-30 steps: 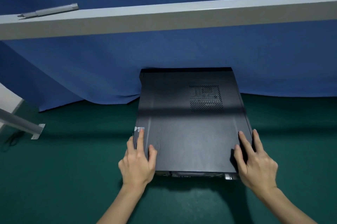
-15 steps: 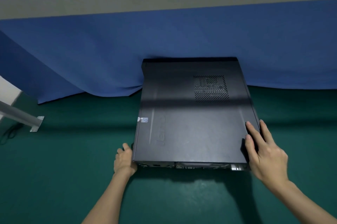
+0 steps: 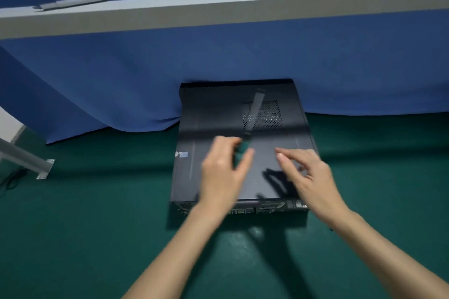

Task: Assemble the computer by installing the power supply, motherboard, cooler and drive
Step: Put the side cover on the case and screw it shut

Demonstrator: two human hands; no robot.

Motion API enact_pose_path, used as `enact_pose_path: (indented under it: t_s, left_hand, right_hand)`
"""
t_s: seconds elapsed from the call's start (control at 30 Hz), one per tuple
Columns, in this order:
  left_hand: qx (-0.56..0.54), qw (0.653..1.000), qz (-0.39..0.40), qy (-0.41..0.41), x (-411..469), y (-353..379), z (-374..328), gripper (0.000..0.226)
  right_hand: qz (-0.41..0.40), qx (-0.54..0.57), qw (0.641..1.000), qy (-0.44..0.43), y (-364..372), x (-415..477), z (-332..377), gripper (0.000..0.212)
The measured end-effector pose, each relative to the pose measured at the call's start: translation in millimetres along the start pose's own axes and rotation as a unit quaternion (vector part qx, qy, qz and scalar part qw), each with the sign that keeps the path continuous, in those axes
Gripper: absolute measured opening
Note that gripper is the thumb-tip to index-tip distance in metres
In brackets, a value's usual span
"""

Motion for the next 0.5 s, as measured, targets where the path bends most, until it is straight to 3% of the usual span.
enact_pose_path:
  t_s: [0.03,0.1,0.17,0.23,0.3,0.37,0.5]
  left_hand:
    - [-0.010,0.998,0.053,0.036,-4.7,19.6,-21.2,0.022]
    - [-0.012,0.991,0.124,0.051,-12.9,51.6,-49.6,0.032]
    - [0.006,0.988,0.151,0.011,-21.4,74.0,-58.0,0.048]
    - [0.030,0.987,0.158,0.025,-39.8,91.2,-63.1,0.044]
    - [0.045,0.978,0.180,0.091,-70.9,114.1,-65.5,0.023]
    - [0.058,0.960,0.250,0.107,-105.6,143.8,-60.8,0.017]
    - [0.143,0.908,0.392,-0.023,-148.9,204.1,-44.4,0.026]
  right_hand:
    - [0.024,0.071,0.997,0.032,2.9,-0.5,3.5,0.035]
    - [-0.001,0.149,0.985,0.083,-5.1,-0.3,-2.9,0.038]
    - [-0.060,0.186,0.971,0.136,-27.6,-3.3,-24.1,0.039]
    - [-0.125,0.242,0.943,0.191,-56.9,-11.8,-57.8,0.033]
    - [-0.155,0.204,0.939,0.230,-84.7,-24.2,-97.3,0.029]
    - [-0.133,0.168,0.934,0.287,-101.2,-38.5,-141.7,0.025]
    - [-0.035,0.068,0.922,0.379,-109.8,-67.0,-217.8,0.016]
Point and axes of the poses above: each hand's wrist, its own x-axis towards the middle knuckle, its own y-axis out of the palm, z = x × y, the point moved 3 cm from there along x, towards the middle knuckle, and after that the axes turned 1 degree about x, right-handed, at the moved point
